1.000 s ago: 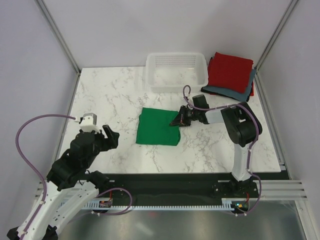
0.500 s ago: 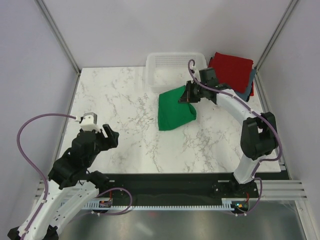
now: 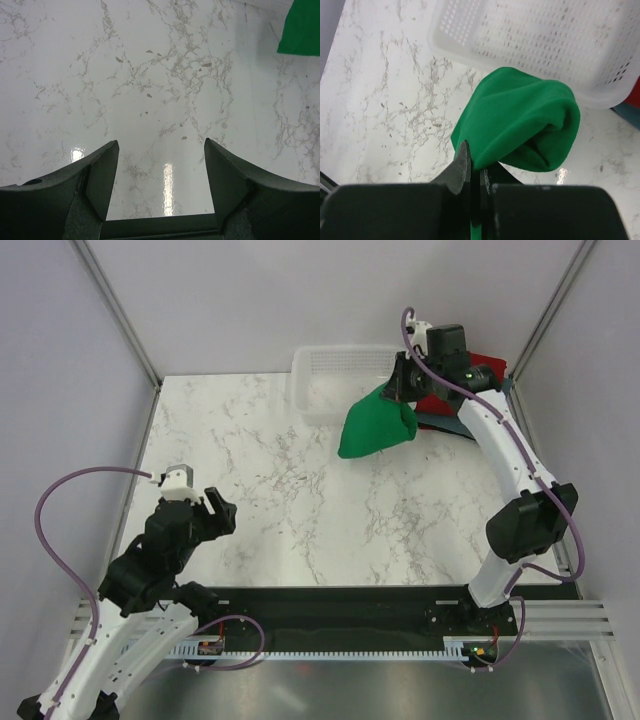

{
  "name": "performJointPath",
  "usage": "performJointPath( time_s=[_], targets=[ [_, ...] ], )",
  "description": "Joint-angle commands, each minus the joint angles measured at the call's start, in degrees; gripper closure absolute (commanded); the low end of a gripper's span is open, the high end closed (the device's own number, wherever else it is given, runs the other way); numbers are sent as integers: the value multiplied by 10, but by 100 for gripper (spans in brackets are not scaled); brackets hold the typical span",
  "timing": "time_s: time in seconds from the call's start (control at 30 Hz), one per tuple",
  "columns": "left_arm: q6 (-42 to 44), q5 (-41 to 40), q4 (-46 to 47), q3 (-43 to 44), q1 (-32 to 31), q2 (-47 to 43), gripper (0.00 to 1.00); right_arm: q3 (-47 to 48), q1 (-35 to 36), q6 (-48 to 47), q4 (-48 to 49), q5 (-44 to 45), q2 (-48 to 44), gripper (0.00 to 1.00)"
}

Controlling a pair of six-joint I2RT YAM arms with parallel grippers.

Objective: Fold and stack the t-shirts
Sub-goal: Neatly place the folded tshirt to the corner

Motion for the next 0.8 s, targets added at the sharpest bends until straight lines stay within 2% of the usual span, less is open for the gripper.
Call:
performJointPath(
  time_s=[0.0, 0.3, 0.53, 0.77],
  targets=[
    [-16, -17, 19, -1, 3, 7, 24, 76, -20, -25, -14, 8, -6, 100],
    [-17, -17, 19, -1, 5, 15, 24, 226, -77, -39, -22, -12, 66, 100],
    [-17, -18, 19, -2, 7, 23, 25, 383, -118, -42, -10, -54, 168, 100],
    [-19, -17, 19, -1, 11, 29, 26, 378, -150, -36, 87, -126, 196, 100]
  ],
)
